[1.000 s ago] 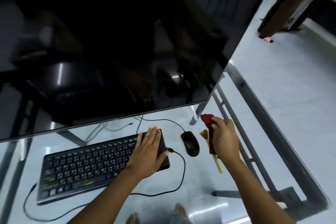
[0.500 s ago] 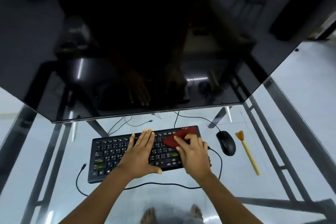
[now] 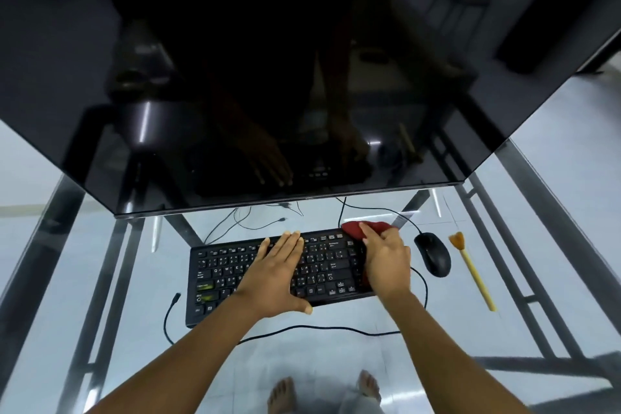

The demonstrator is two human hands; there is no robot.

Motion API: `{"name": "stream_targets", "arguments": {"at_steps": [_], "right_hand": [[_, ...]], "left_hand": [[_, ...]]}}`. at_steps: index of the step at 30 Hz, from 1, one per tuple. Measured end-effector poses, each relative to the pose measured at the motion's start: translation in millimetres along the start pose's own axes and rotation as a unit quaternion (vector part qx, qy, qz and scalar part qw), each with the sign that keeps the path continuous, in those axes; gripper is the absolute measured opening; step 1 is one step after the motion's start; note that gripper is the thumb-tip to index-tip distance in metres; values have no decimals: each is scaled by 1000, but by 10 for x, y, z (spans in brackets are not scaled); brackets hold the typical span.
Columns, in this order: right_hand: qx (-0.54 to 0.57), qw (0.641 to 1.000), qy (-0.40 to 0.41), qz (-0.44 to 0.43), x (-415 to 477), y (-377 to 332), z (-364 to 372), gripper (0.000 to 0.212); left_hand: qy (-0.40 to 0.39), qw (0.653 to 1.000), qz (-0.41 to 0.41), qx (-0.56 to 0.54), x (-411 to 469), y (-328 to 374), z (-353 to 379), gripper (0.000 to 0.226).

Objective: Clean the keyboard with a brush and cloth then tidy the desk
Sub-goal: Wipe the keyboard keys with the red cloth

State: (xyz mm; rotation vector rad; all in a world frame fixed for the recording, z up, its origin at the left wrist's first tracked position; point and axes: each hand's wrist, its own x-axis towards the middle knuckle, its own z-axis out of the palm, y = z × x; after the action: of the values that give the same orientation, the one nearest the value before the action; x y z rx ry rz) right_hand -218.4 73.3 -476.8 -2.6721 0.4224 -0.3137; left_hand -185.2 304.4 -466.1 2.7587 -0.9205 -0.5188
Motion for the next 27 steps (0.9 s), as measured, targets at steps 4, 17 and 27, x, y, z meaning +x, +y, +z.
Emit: {"name": "stream_targets", "arguments": {"at_steps": [4,17,27], "right_hand": [[-3,979,-105,-176,-317,-371,91,48],[-39,972,-85,-213,-233,-351,117,40],[-84,966,-96,-225,-322,-53,19,36]], "left_hand": [[11,1000,2,-2,2,-2,3,128],[15,1000,13,-1,-6,-33,16,130],[16,1000,20,4,-5,-75,31,130]]}}
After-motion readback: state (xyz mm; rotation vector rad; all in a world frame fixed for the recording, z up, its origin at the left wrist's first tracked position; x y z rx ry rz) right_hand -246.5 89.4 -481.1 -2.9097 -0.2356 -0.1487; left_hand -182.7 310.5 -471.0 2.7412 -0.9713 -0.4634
